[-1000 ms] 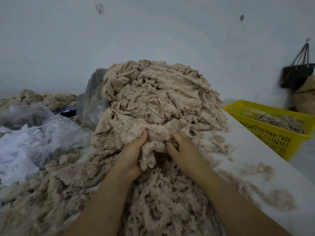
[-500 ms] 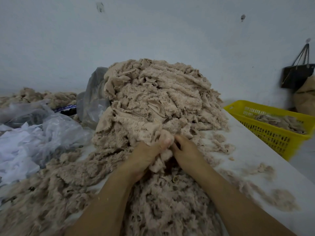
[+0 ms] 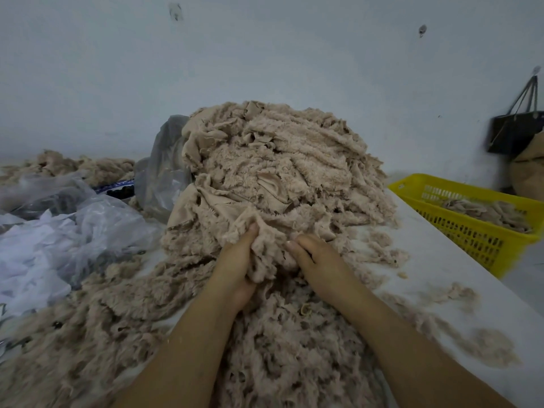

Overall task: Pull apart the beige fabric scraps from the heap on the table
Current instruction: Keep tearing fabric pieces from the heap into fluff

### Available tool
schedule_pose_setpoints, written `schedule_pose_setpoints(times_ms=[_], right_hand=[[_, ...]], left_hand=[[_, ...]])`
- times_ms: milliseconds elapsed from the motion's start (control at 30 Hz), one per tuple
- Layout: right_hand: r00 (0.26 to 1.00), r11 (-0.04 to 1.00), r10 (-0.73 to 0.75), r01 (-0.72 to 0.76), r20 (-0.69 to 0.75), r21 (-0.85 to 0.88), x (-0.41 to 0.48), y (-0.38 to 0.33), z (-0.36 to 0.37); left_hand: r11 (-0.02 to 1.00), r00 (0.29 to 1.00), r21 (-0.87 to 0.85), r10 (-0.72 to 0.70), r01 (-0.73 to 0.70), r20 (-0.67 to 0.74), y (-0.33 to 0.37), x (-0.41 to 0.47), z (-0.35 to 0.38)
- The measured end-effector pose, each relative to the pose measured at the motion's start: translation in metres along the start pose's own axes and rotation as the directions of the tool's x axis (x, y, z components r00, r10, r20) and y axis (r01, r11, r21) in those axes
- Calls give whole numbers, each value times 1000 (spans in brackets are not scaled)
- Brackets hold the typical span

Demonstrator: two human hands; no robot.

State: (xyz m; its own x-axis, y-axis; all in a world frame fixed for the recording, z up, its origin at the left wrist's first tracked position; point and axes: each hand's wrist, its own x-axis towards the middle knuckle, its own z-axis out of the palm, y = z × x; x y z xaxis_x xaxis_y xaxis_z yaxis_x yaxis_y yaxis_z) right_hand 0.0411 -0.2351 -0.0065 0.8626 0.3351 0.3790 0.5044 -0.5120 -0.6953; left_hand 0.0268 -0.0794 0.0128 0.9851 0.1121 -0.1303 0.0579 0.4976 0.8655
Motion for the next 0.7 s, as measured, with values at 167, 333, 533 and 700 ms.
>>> schedule_pose_setpoints(times_ms=[167,333,533,700], right_hand=[[975,980,193,-197,-112,-28,1,14,-15],[947,974,213,-226,-241,-25,1,18,-21],[960,997,38,-19,-277,71,-4,-8,-15],[1000,999,17,-17,0,36,-6,-14,0]], left_hand=[[822,990,-563,12,-88,-138,26,12,-32],[927,999,-373,30,-35,-18,16,1,-17],[998,997,-51,48,-45,59,0,-7,0],[999,995,-3,42,-42,95,-3,-10,5]])
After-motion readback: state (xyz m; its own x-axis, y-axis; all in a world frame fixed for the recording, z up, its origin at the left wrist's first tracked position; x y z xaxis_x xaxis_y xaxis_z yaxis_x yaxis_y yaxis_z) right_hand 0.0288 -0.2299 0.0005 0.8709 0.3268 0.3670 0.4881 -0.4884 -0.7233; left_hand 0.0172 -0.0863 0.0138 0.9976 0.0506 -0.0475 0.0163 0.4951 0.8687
